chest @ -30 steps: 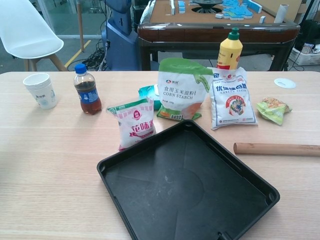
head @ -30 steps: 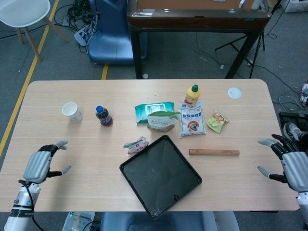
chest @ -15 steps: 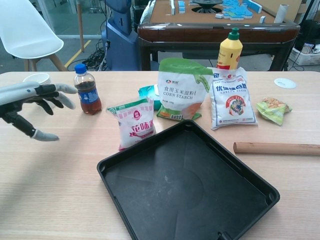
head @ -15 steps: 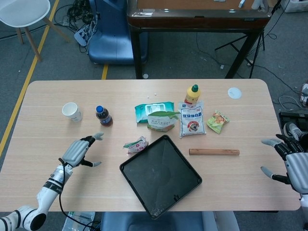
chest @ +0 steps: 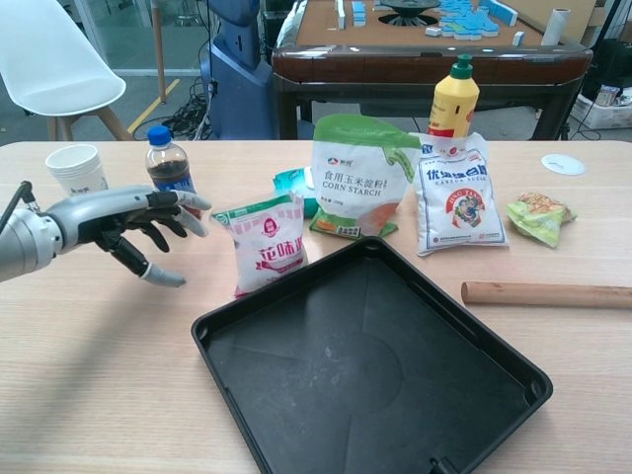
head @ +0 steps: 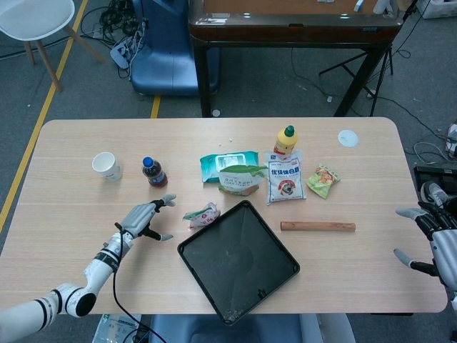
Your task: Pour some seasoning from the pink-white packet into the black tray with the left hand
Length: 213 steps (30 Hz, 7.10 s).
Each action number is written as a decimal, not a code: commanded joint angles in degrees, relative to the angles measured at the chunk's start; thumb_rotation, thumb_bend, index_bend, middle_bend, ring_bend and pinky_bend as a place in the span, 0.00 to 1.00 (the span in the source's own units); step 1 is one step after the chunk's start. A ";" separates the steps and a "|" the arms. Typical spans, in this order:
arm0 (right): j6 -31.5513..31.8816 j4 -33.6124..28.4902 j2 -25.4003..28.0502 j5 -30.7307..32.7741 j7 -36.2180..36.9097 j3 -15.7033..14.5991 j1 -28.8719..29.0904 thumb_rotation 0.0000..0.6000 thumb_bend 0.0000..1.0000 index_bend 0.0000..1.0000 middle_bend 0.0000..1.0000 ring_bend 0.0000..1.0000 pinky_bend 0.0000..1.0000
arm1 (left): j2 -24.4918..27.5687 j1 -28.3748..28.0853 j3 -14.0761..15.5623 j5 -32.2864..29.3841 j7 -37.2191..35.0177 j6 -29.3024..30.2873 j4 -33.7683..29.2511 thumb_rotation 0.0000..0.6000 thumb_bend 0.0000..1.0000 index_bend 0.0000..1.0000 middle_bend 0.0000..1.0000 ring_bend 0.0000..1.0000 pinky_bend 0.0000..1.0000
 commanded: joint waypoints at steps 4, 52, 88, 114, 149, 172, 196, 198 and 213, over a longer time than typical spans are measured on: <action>-0.01 0.19 -0.02 0.37 0.18 0.01 -0.25 1.00 0.16 0.28 0.31 0.15 0.17 | -3.24 -2.74 -0.81 -0.49 -2.71 -2.20 3.62 1.00 0.13 0.11 0.20 0.20 0.24; 0.98 1.33 0.44 2.20 1.70 0.36 -2.49 1.00 0.16 0.28 0.31 0.15 0.17 | -18.61 -11.99 -4.96 -4.11 -10.46 -7.08 19.81 1.00 0.14 0.27 0.35 0.37 0.32; 1.98 2.12 -0.15 -0.81 3.18 0.11 -2.50 1.00 0.16 0.28 0.31 0.15 0.17 | -11.33 -5.70 4.20 12.78 26.38 23.27 8.80 1.00 0.17 0.45 0.58 0.53 0.53; 4.83 3.77 -0.41 -2.12 5.20 -0.67 -4.25 1.00 0.16 0.28 0.31 0.15 0.17 | -20.63 -1.36 10.47 21.79 64.61 32.63 21.00 1.00 0.17 0.43 0.58 0.53 0.53; 5.52 3.73 -0.41 -1.75 5.34 -0.56 -4.93 1.00 0.16 0.28 0.31 0.15 0.17 | -16.48 0.37 5.44 13.32 64.98 24.03 7.79 1.00 0.16 0.42 0.58 0.53 0.53; 3.55 3.92 -0.97 -0.67 5.17 -0.03 -3.84 1.00 0.16 0.28 0.31 0.15 0.17 | -6.46 -3.97 -5.91 -7.75 24.09 -0.11 -2.42 1.00 0.16 0.42 0.58 0.52 0.53; 3.23 3.88 -0.92 0.13 4.96 0.13 -3.93 1.00 0.16 0.28 0.31 0.15 0.17 | -8.86 -8.17 -3.56 -2.13 4.03 -4.19 7.47 1.00 0.15 0.24 0.38 0.27 0.37; 3.25 3.91 -0.92 0.14 5.01 0.15 -3.94 1.00 0.16 0.28 0.31 0.15 0.17 | -8.96 -8.25 -3.24 -2.15 4.04 -4.08 7.52 1.00 0.15 0.21 0.35 0.25 0.36; 3.44 3.95 -0.88 -0.08 5.15 0.16 -4.02 1.00 0.16 0.28 0.31 0.15 0.17 | -6.63 -8.67 -2.55 -4.78 5.22 -4.13 3.05 1.00 0.15 0.06 0.23 0.15 0.31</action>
